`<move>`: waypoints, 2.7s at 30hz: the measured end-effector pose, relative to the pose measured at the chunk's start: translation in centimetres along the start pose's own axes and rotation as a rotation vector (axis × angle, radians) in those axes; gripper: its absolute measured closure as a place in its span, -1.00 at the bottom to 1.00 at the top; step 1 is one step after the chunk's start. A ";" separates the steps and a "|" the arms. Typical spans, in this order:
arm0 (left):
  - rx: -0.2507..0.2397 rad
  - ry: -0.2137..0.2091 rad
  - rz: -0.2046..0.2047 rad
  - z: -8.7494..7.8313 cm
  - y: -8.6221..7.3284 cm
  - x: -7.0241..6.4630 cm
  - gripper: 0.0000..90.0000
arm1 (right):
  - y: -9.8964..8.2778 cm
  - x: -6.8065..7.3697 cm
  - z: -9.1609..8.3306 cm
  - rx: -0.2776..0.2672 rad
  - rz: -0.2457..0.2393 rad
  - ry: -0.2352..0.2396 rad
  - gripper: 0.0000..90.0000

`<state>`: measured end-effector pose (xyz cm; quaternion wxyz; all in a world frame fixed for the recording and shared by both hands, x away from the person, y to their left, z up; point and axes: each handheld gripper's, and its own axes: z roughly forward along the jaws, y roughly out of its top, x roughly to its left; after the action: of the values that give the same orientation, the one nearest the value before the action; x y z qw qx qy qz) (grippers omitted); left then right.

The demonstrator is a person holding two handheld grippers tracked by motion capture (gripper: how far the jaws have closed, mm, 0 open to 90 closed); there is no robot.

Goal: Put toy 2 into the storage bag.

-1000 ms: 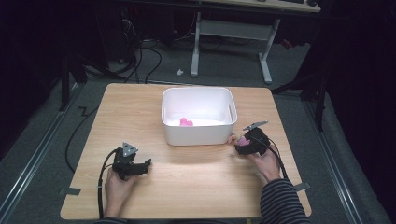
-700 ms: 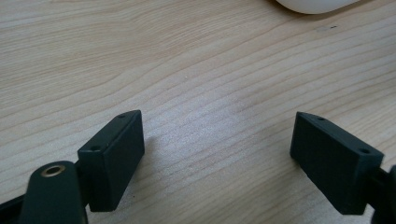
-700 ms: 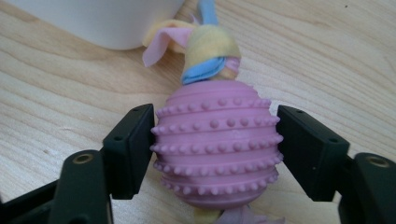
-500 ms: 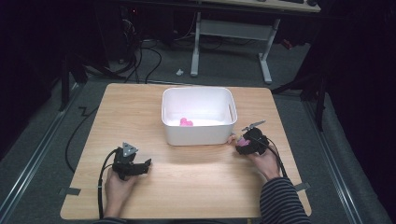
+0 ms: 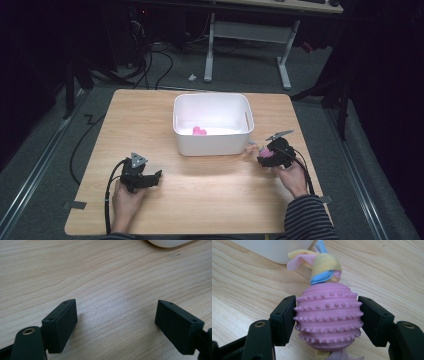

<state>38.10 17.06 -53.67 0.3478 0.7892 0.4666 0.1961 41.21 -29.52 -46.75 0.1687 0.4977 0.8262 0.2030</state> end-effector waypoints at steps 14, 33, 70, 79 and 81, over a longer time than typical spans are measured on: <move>-0.001 0.001 -0.002 0.0 0.0 0.0 -0.57 | -1.0 -1.3 -3.6 -0.076 0.047 0.041 -0.24; -0.003 0.002 -0.004 -0.1 0.0 0.0 -0.53 | -0.2 -1.8 -9.0 -0.167 0.017 0.053 -0.23; 0.010 0.004 -0.007 0.1 0.0 0.0 -0.70 | 8.9 0.6 -11.5 -0.229 -0.126 0.149 -0.23; 0.009 0.005 -0.008 0.1 0.0 0.0 -0.70 | 10.9 1.6 -10.6 -0.217 -0.144 0.167 -0.23; 0.009 0.005 -0.008 0.1 0.0 0.0 -0.70 | 11.4 1.8 -10.2 -0.215 -0.154 0.167 -0.23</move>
<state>38.20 17.04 -53.71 0.3440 0.7882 0.4716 0.1947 44.07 -24.86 -32.33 0.1668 0.3935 0.8465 0.3173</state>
